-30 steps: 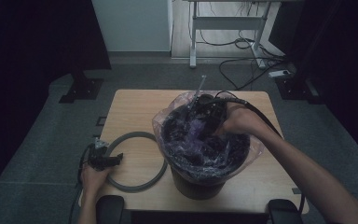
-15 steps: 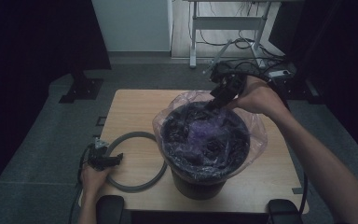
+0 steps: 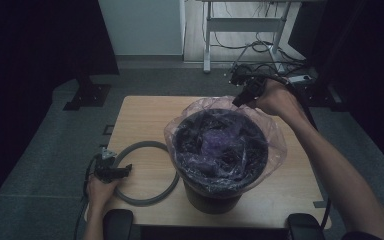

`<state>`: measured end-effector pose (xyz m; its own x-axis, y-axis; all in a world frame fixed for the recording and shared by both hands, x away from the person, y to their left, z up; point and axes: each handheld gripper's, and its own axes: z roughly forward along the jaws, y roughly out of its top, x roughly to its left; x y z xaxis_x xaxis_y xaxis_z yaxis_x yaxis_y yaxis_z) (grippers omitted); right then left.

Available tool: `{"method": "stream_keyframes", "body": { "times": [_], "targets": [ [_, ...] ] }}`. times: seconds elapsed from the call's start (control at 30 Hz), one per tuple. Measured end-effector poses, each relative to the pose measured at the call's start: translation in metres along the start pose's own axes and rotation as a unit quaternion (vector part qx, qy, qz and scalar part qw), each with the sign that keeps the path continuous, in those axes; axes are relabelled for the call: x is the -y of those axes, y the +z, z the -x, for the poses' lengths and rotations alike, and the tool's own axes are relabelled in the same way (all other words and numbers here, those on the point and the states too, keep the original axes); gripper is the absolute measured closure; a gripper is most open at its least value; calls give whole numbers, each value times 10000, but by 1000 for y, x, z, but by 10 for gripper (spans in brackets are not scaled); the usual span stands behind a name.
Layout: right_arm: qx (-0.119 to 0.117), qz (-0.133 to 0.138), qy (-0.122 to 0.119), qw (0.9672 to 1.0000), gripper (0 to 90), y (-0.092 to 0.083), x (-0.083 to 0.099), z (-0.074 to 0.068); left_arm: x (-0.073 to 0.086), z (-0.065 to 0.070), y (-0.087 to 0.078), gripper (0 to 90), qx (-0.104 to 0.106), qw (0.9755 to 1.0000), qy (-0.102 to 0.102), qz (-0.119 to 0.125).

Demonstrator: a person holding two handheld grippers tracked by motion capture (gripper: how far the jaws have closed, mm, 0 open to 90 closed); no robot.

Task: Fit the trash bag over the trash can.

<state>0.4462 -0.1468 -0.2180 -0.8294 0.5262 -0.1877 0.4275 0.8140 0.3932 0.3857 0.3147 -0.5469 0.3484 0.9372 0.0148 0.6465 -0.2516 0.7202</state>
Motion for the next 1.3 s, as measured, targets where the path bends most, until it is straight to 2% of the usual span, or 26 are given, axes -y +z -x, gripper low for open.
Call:
{"method": "stream_keyframes", "body": {
  "times": [0.13, 0.23, 0.4, 0.47, 0.6, 0.8, 0.87, 0.93, 1.0, 1.1, 1.2, 1.3],
  "targets": [
    [154, 284, 65, 9995, 891, -16, -1, 1, 0, 0, 0, 138, 1, 10000, 0, -1],
    [280, 390, 109, 9988, 891, -27, -2, 3, 0, 0, 0, 138, 0, 10000, -1, -1],
    [458, 348, 165, 9982, 890, -29, -1, 8, 0, 0, 0, 138, 0, 10000, 1, -2],
    [429, 256, 180, 9986, 886, -22, 0, 10, 0, 0, 0, 138, 0, 10000, 0, 0],
    [262, 48, 242, 9994, 871, 7, 6, 13, 0, 0, 0, 138, 0, 10000, 0, -1],
    [-74, -40, 354, 9993, 835, 44, 18, 16, 0, 0, 0, 138, 0, 10000, -1, 7],
    [-34, -52, 391, 9992, 775, 53, 22, 17, 0, 0, 0, 138, -1, 10000, 0, 9],
    [118, 34, 469, 9988, 643, 55, 26, 19, 0, 0, 0, 138, -1, 10000, 1, 10],
    [233, 149, 602, 9978, 533, 51, 29, 22, 0, 0, 0, 138, -2, 10000, -1, 10],
    [294, 447, 733, 9959, 448, 34, 33, 25, 0, 0, 0, 138, -6, 10000, -6, 9],
    [189, 728, 788, 9941, 410, 13, 34, 23, 0, 0, 0, 138, -10, 10000, -10, 8],
    [129, 889, 697, 9935, 404, -7, 33, 14, 0, 1, 0, 138, -11, 10000, -12, 10]
  ]
}}
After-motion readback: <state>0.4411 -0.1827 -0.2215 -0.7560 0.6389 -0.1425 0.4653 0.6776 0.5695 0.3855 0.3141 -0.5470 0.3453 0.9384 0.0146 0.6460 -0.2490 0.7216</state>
